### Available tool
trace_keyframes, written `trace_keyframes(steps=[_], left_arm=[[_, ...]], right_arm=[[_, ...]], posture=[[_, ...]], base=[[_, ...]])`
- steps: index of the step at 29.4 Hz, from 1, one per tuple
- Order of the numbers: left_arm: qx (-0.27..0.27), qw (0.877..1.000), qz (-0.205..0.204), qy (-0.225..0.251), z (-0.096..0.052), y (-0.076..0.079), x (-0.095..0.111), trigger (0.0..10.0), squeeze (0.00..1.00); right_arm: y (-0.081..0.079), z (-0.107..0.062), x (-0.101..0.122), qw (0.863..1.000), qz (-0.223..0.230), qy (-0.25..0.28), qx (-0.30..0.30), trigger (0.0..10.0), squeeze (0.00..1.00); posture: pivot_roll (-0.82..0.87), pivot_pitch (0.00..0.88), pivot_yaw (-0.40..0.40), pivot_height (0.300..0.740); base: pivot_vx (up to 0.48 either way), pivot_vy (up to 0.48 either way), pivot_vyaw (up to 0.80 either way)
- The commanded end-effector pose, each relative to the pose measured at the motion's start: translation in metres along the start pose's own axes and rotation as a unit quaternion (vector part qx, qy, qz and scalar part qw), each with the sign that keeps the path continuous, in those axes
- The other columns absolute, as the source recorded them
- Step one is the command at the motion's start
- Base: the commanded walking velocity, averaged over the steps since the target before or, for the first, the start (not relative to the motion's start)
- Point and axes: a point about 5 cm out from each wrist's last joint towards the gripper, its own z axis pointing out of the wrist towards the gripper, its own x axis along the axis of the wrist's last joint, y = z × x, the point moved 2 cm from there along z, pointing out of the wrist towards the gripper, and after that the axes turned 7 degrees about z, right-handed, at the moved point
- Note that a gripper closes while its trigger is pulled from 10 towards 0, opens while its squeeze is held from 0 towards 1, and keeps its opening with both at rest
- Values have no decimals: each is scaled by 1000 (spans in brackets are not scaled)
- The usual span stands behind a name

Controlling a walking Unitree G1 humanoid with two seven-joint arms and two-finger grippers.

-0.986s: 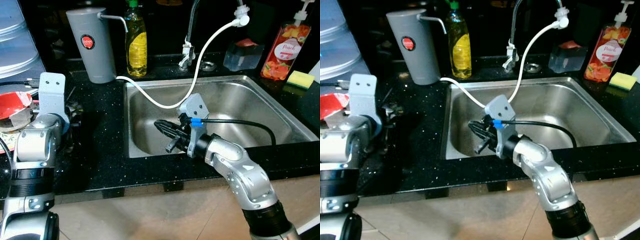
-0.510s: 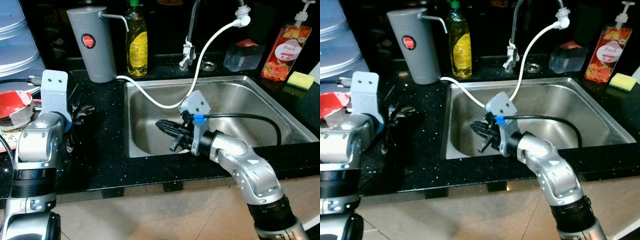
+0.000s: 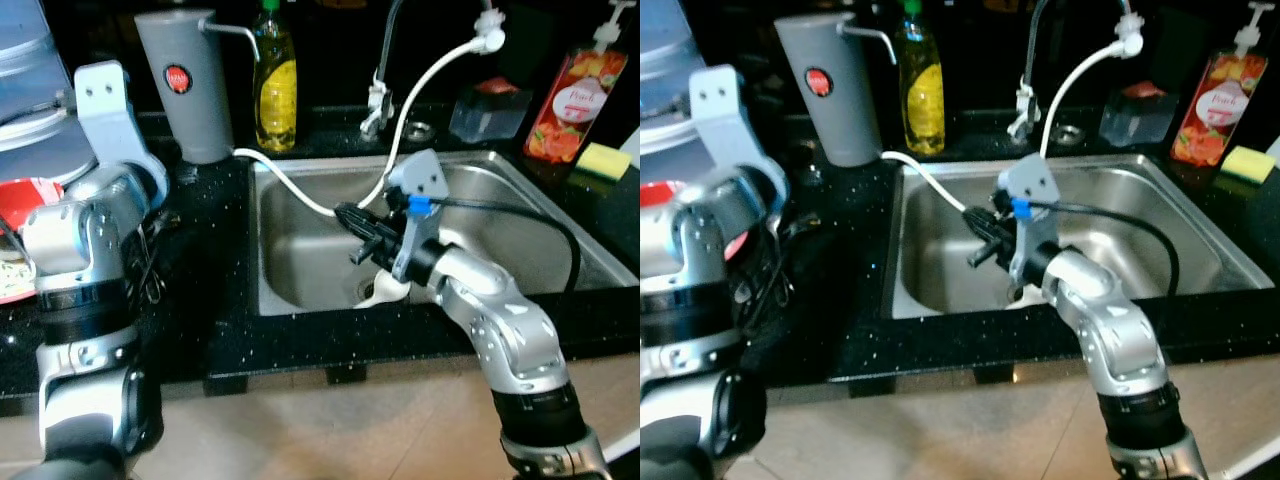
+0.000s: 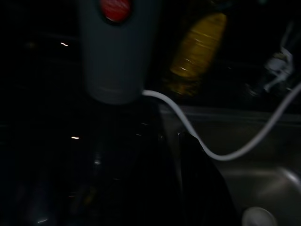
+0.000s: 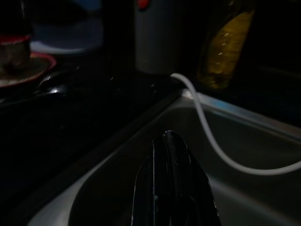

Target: Kitchen organization

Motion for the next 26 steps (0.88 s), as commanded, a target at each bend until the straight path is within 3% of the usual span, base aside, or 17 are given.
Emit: trace_keyframes(steps=[1, 3, 8, 12, 14, 18, 19, 20, 21, 22, 23, 24, 25, 26], left_arm=[[-24, 999, -20, -22, 5, 11, -10, 10000, 0], [-33, 999, -26, -28, 6, 16, -11, 10000, 0], [-93, 990, -106, -21, 5, 36, -4, 10000, 0], [-108, 986, -126, -11, 5, 40, 2, 10000, 0], [-97, 992, -79, -11, 7, 41, 0, 10000, 0], [-83, 996, -36, -27, 8, 40, -9, 10000, 0], [-64, 997, 14, -40, 8, 39, -17, 10000, 0], [-40, 993, 89, -59, 7, 34, -29, 10000, 0], [-40, 993, 89, -59, 7, 34, -29, 10000, 0], [-29, 986, 145, -74, 5, 29, -40, 10000, 0], [-28, 981, 170, -92, 2, 26, -49, 10000, 0], [-28, 981, 170, -92, 2, 26, -49, 10000, 0], [-21, 977, 181, -108, -2, 19, -56, 10000, 1000], [-19, 976, 179, -121, -7, 11, -60, 10000, 1000]], right_arm=[[5, 0, 8, 1000, -4, 18, -18, 10000, 0], [6, 0, 9, 1000, -2, 21, -22, 10000, 0], [10, -2, 9, 999, 5, 23, -36, 10000, 0], [10, -1, 9, 999, 8, 24, -37, 10000, 0], [10, 0, 9, 999, 10, 26, -38, 10000, 0], [10, 0, 9, 999, 11, 27, -41, 10000, 0], [11, 0, 9, 999, 12, 28, -44, 10000, 0], [11, 0, 8, 998, 13, 28, -48, 10000, 0], [11, 0, 8, 998, 13, 28, -48, 10000, 0], [12, -1, 7, 998, 15, 27, -51, 10000, 0], [12, -2, 7, 998, 16, 27, -53, 10000, 0], [12, -2, 7, 998, 16, 27, -53, 10000, 0], [13, -2, 6, 998, 16, 25, -54, 10000, 0], [13, -3, 5, 998, 17, 24, -54, 10000, 0]], posture=[[-94, 98, 19, 740], [-94, 98, 19, 740], [-92, 100, 15, 740], [-87, 100, 12, 740], [-89, 100, 14, 740], [-89, 100, 14, 740], [-90, 101, 20, 740], [-89, 105, 25, 740], [-89, 105, 25, 740], [-89, 105, 25, 740], [-87, 108, 28, 740], [-87, 108, 28, 740], [-87, 108, 28, 740], [-79, 113, 33, 740]], base=[[0, 0, 0], [0, 0, 0], [0, 0, 0], [0, 0, 0], [0, 0, 0], [0, 0, 0], [0, 0, 0], [0, 0, 0], [0, 0, 0], [0, 0, 0], [0, 0, 0], [0, 0, 0], [0, 0, 0], [0, 0, 0]])
